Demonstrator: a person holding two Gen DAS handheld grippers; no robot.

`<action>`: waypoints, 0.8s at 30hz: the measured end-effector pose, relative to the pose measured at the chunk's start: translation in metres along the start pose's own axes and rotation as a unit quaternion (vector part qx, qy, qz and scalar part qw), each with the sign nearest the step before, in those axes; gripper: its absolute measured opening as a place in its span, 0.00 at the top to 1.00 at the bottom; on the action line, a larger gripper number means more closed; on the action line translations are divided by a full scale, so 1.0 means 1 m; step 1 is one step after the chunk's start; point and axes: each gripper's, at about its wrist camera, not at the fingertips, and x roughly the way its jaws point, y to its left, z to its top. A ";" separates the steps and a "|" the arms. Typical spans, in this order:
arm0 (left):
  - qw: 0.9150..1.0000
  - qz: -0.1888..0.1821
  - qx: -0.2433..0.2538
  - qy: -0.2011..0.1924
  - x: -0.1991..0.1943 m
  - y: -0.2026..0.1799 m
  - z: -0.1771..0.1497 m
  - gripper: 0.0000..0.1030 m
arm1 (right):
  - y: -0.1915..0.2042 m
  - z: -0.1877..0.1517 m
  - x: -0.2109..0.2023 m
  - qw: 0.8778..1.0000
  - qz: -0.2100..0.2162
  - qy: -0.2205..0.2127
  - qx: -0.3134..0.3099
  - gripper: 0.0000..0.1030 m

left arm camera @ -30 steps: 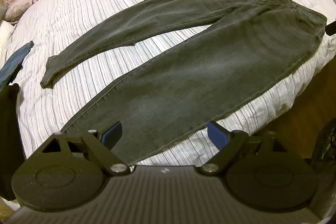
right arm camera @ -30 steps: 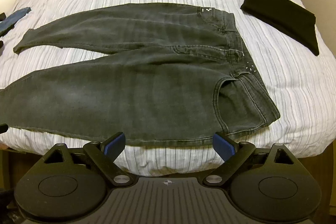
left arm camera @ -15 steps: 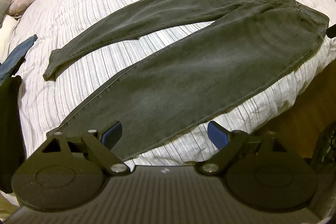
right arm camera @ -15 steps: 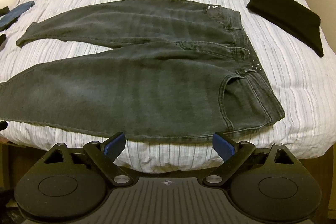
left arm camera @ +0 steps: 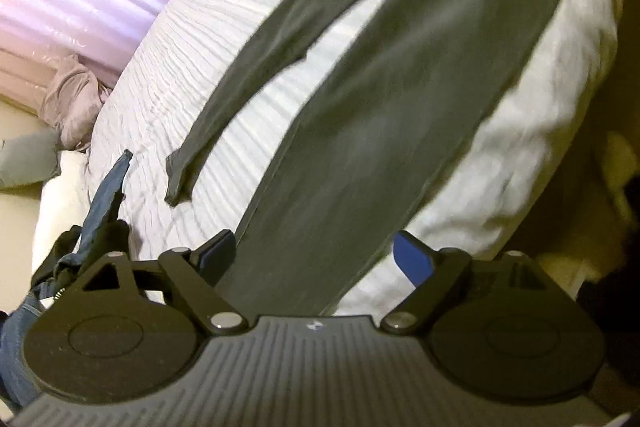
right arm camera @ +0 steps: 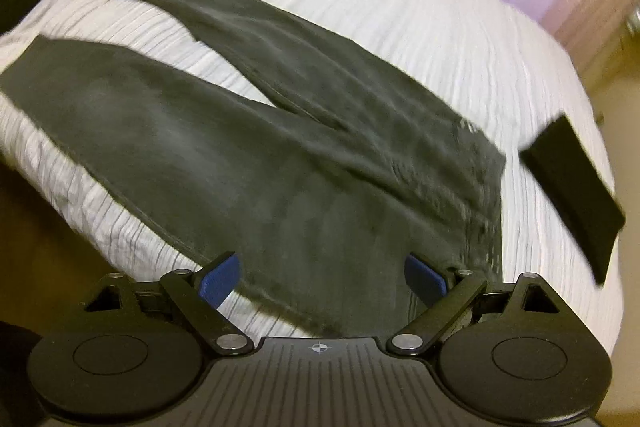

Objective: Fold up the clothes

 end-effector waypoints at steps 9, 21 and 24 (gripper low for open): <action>0.994 0.006 0.104 0.019 0.073 -0.013 -0.050 0.31 | 0.032 -0.001 0.034 0.996 0.003 -0.010 -0.084 0.43; 0.984 0.011 0.176 -0.002 0.118 -0.010 -0.061 0.82 | 0.060 -0.011 0.076 0.991 -0.003 0.010 -0.131 0.43; 0.987 0.008 0.161 -0.011 0.111 -0.001 -0.056 0.91 | 0.062 -0.022 0.081 0.988 -0.025 0.015 -0.152 0.43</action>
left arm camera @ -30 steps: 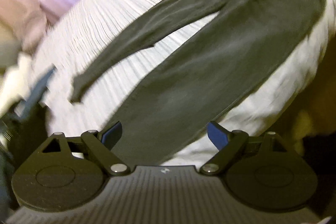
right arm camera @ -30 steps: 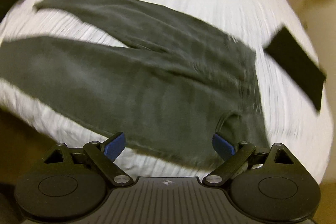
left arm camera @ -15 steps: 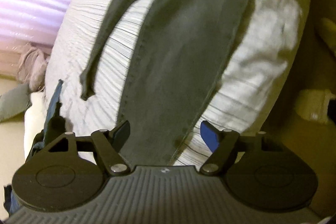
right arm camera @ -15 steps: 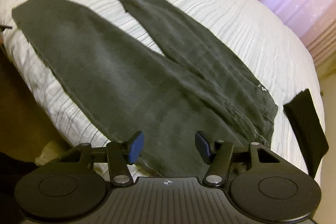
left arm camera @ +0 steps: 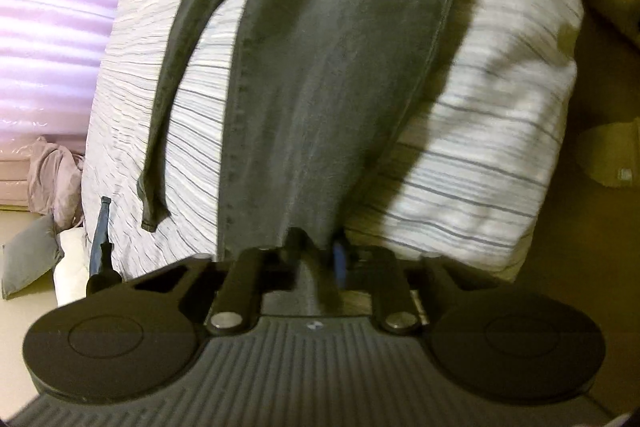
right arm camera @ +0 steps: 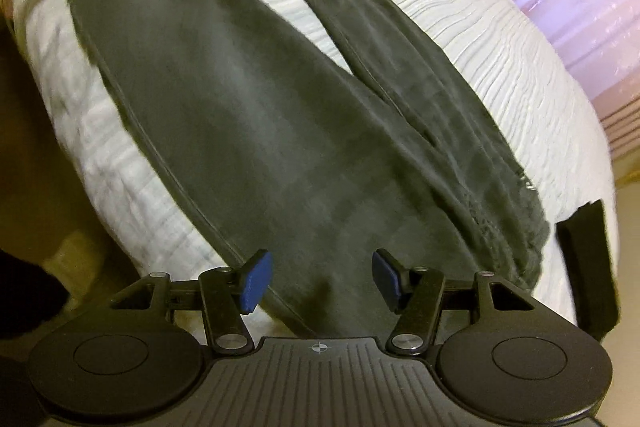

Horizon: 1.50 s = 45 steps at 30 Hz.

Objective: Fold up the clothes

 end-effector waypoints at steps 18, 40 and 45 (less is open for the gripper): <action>0.996 -0.030 -0.040 0.070 -0.004 0.022 0.028 0.95 | -0.050 -0.120 0.055 0.989 -0.080 0.070 -0.099 0.29; 0.995 0.032 -0.069 0.067 -0.044 0.270 0.112 0.95 | -0.278 0.031 -0.020 0.991 -0.051 -0.104 -0.063 0.93; 0.997 -0.031 -0.040 0.058 0.028 0.315 0.127 0.95 | -0.307 0.081 0.034 0.994 -0.048 -0.067 -0.065 0.93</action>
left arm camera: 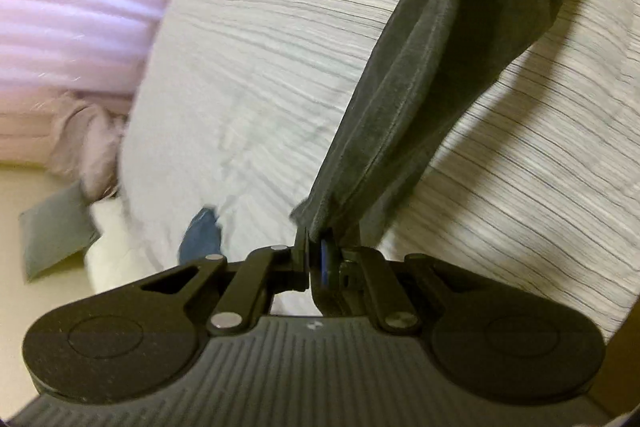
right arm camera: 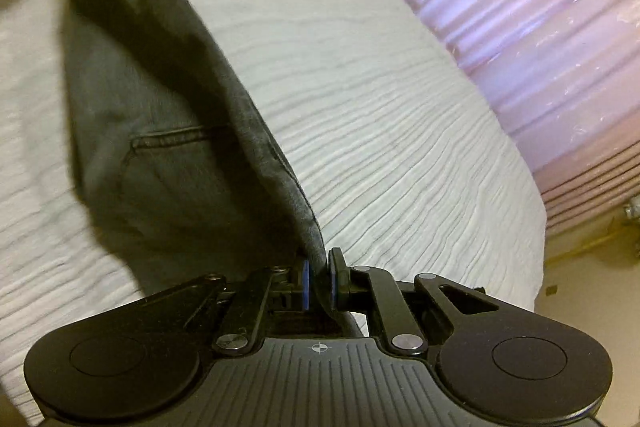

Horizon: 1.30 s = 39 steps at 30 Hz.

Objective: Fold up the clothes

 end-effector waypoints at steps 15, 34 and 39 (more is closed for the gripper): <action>0.994 -0.071 0.078 0.039 0.170 0.016 0.074 0.90 | -0.051 0.026 0.180 0.990 0.071 0.104 0.064 0.92; 0.996 -0.001 0.031 0.081 0.130 0.016 0.072 0.70 | -0.062 -0.091 0.124 0.892 0.023 0.105 0.440 0.44; 0.994 0.004 0.035 0.102 0.104 -0.006 0.050 0.68 | -0.082 -0.110 0.154 0.874 0.049 0.113 0.470 0.44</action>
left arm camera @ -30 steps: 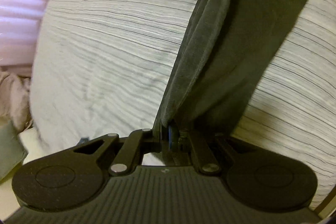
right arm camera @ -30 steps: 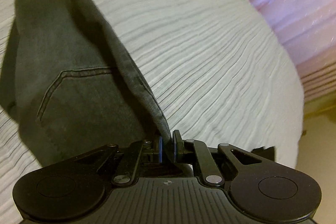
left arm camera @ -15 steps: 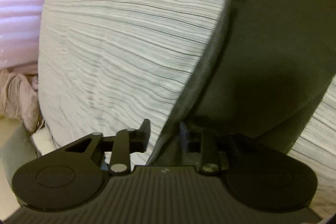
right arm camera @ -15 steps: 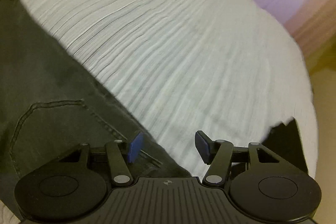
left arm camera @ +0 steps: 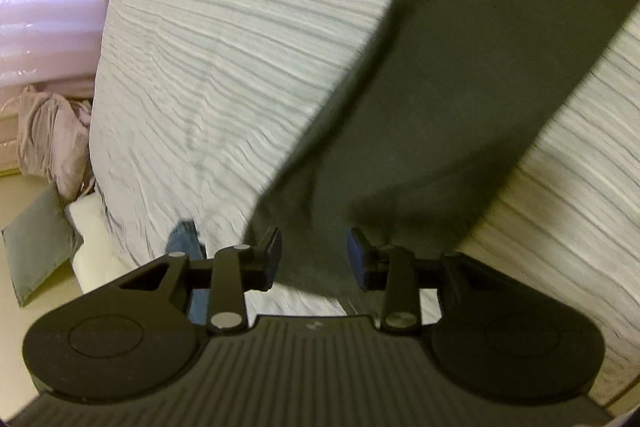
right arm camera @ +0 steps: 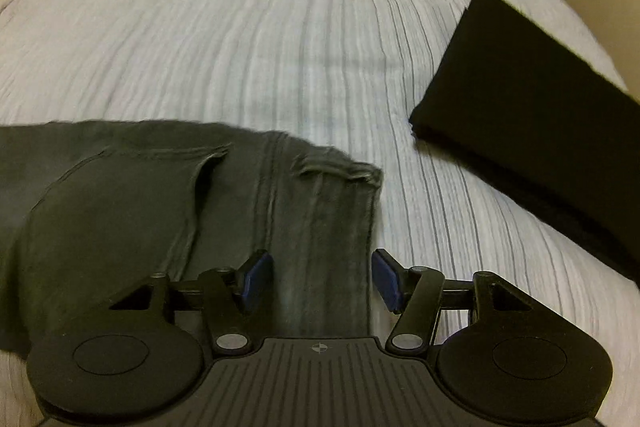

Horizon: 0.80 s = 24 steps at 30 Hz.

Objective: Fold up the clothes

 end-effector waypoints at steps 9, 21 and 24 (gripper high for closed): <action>0.999 -0.013 -0.053 -0.003 -0.011 -0.029 -0.059 0.63 | 0.063 0.025 -0.062 0.997 -0.024 -0.072 -0.027 0.44; 0.989 -0.011 0.010 -0.146 0.087 -0.036 -0.086 0.61 | 0.286 -0.019 -0.097 0.994 0.035 -0.063 -0.080 0.44; 0.984 -0.015 0.067 -0.163 0.119 -0.037 -0.093 0.61 | 0.325 -0.027 -0.092 0.995 0.028 -0.051 -0.079 0.44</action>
